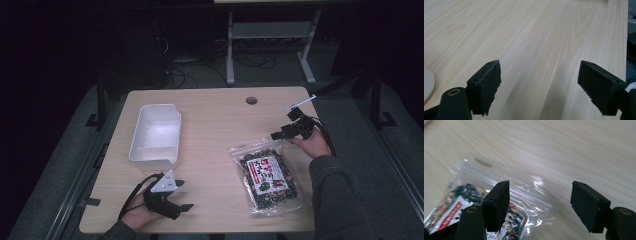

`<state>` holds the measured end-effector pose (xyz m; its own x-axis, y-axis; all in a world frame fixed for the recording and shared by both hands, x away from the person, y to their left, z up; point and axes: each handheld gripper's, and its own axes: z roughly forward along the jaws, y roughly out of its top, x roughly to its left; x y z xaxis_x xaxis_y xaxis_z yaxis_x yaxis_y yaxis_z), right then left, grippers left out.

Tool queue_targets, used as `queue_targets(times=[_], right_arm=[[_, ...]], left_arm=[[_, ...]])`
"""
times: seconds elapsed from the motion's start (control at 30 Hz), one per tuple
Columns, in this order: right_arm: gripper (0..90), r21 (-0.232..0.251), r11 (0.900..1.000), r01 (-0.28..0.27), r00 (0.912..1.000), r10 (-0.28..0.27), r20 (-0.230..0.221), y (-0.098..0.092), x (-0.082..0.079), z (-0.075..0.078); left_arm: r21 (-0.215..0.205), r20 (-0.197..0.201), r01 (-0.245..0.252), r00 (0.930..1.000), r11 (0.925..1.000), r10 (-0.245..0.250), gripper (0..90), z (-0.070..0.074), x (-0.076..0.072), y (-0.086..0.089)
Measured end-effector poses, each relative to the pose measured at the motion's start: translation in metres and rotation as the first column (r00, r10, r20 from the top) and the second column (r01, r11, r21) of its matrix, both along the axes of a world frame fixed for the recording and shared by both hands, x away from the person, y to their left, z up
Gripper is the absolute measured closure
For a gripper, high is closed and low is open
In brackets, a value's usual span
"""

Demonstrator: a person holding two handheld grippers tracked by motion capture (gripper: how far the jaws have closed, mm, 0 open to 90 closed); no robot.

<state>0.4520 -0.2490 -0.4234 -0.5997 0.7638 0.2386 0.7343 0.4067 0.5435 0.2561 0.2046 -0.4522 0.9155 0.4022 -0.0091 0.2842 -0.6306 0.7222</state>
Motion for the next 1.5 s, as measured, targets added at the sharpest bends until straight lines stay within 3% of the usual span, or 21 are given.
queue_targets(times=[0.13, 0.33, 0.37, 0.5, 0.6, 0.63, 0.8, 1.13, 1.2, 1.27, 1.37, 1.5], right_arm=[[31.1, -0.026, 1.000, 0.013, 0.9997, -0.014, -0.019, 0.000, 0.007, -0.010], [37.7, 0.051, 0.998, 0.026, 0.9974, -0.023, -0.068, -0.005, 0.015, -0.021], [40.2, 0.066, 0.997, 0.035, 0.9955, -0.029, -0.091, -0.006, 0.016, -0.023], [55.4, 0.085, 0.996, 0.036, 0.9935, -0.026, -0.111, -0.009, 0.019, -0.030], [62.7, 0.086, 0.996, 0.025, 0.9932, -0.015, -0.116, -0.008, 0.019, -0.031], [69.9, 0.057, 0.998, 0.027, 0.9936, -0.021, -0.111, -0.007, 0.019, -0.031], [86.4, 0.075, 0.997, 0.000, 0.9948, 0.008, -0.101, -0.008, 0.015, -0.026], [89.6, 0.113, 0.993, -0.030, 0.9981, 0.036, -0.051, -0.016, -0.003, -0.009], [89.6, 0.133, 0.990, -0.034, 0.9994, 0.035, -0.005, -0.021, -0.012, 0.002], [89.6, 0.144, 0.989, -0.036, 0.9993, 0.035, 0.009, -0.023, -0.015, 0.007], [89.7, 0.155, 0.986, -0.059, 0.9954, 0.046, 0.084, -0.024, -0.030, 0.029], [89.7, 0.180, 0.981, -0.069, 0.9894, 0.045, 0.139, -0.026, -0.042, 0.045]], left_arm=[[-0.002, 0.000, 0.003, 1.0000, 1.0000, -0.003, 18.1, 0.000, 0.000, 0.000], [-0.002, -0.003, 0.007, 1.0000, 1.0000, -0.007, 18.1, 0.000, 0.000, -0.002], [-0.001, -0.004, 0.008, 1.0000, 1.0000, -0.008, 18.1, 0.000, 0.000, -0.002], [-0.002, -0.004, 0.008, 1.0000, 1.0000, -0.008, 18.2, 0.000, 0.001, -0.002], [-0.002, -0.003, 0.008, 1.0000, 1.0000, -0.008, 18.3, 0.000, 0.001, -0.002], [-0.004, -0.003, 0.008, 1.0000, 1.0000, -0.008, 18.3, 0.000, 0.001, -0.002], [-0.025, -0.010, 0.006, 0.9999, 0.9997, -0.006, 18.2, 0.002, 0.000, -0.003], [-0.062, -0.018, 0.005, 0.9998, 0.9981, -0.006, 18.6, 0.007, 0.000, -0.013], [-0.065, -0.026, 0.020, 0.9994, 0.9977, -0.021, 18.8, 0.009, 0.000, -0.021], [-0.061, -0.028, 0.031, 0.9991, 0.9976, -0.033, 19.3, 0.009, 0.000, -0.024], [-0.047, -0.025, 0.064, 0.9976, 0.9968, -0.065, 20.0, 0.010, -0.001, -0.036], [-0.057, -0.034, 0.084, 0.9958, 0.9949, -0.086, 20.5, 0.010, 0.002, -0.057]])
